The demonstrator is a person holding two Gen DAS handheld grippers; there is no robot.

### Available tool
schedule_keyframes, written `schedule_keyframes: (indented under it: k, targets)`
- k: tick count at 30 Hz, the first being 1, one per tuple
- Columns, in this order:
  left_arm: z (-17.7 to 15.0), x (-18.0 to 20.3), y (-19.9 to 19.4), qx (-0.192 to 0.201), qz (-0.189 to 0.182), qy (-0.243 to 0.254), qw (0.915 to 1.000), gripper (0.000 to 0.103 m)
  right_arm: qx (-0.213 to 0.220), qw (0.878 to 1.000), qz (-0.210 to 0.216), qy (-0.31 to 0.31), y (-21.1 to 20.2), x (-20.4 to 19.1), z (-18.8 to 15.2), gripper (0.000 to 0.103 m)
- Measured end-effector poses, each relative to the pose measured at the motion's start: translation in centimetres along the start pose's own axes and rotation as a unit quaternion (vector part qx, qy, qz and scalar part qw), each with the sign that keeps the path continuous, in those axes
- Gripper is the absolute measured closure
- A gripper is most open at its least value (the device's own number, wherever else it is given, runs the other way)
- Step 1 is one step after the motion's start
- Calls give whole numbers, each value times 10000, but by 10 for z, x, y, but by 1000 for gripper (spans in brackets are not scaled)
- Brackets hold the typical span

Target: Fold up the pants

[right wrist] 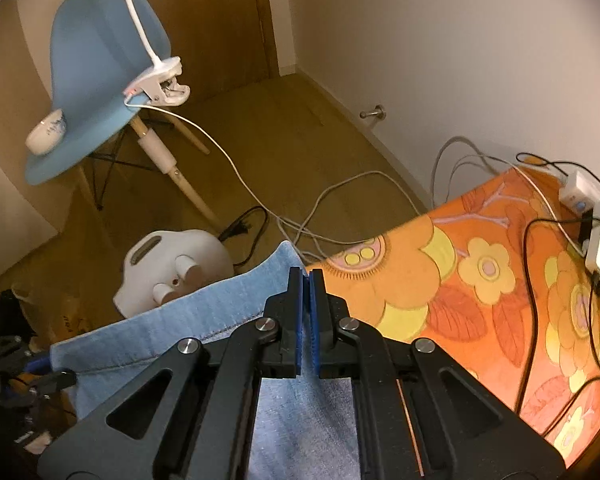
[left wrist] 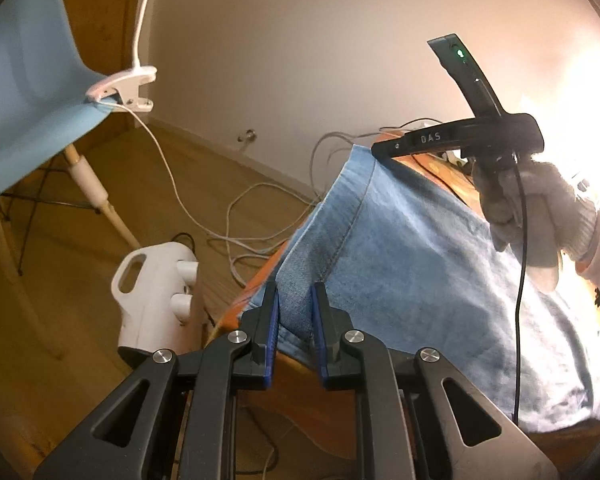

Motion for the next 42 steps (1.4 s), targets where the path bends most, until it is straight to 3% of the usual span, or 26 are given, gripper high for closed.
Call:
schedule_keyframes:
  k: [5, 8, 12, 17, 22, 25, 27, 29, 34, 42]
  targets:
    - [-17, -6, 19, -326, -36, -125, 9994, 89, -120, 9997, -187, -88, 21, 1, -9, 100]
    - [-21, -8, 25, -442, 9, -127, 9989, 83, -127, 9980, -579, -225, 28, 12, -12, 103]
    - [-19, -21, 20, -394, 161, -150, 9990, 65, -52, 9981, -614, 12, 27, 24, -6, 103]
    - [-15, -56, 5, -338, 495, -309, 9977, 64, -112, 9995, -304, -70, 12, 5, -6, 103]
    - [-19, -77, -12, -326, 651, -372, 9967, 64, -121, 9975, 692, -93, -27, -58, -24, 103]
    - [-22, -82, -18, -344, 655, -450, 9962, 64, -330, 9918, 1195, -321, -42, -103, -45, 95]
    - [-23, -82, -20, -340, 618, -520, 9962, 64, -537, 9874, 1407, -490, -45, -128, -62, 75]
    - [-23, -82, -22, -321, 552, -589, 9962, 64, -648, 9836, 1495, -770, -46, -152, -76, 65]
    - [-26, -81, -25, -325, 487, -644, 9962, 64, -793, 9763, 1381, -1464, -37, -190, -96, 62]
    - [-25, -82, -26, -283, 386, -806, 9956, 64, -936, 9718, 829, -1997, -19, -197, -107, 61]
Point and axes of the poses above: each gripper's, at about its wrist camera, not at the fingertips, and y roughly the way its jaws point, x to its right, z to its top, the point moved 8 cm from there along y, roughly the way its jaws point, and after that the axes turned 15 degrees about x, right-handed, at the moved point
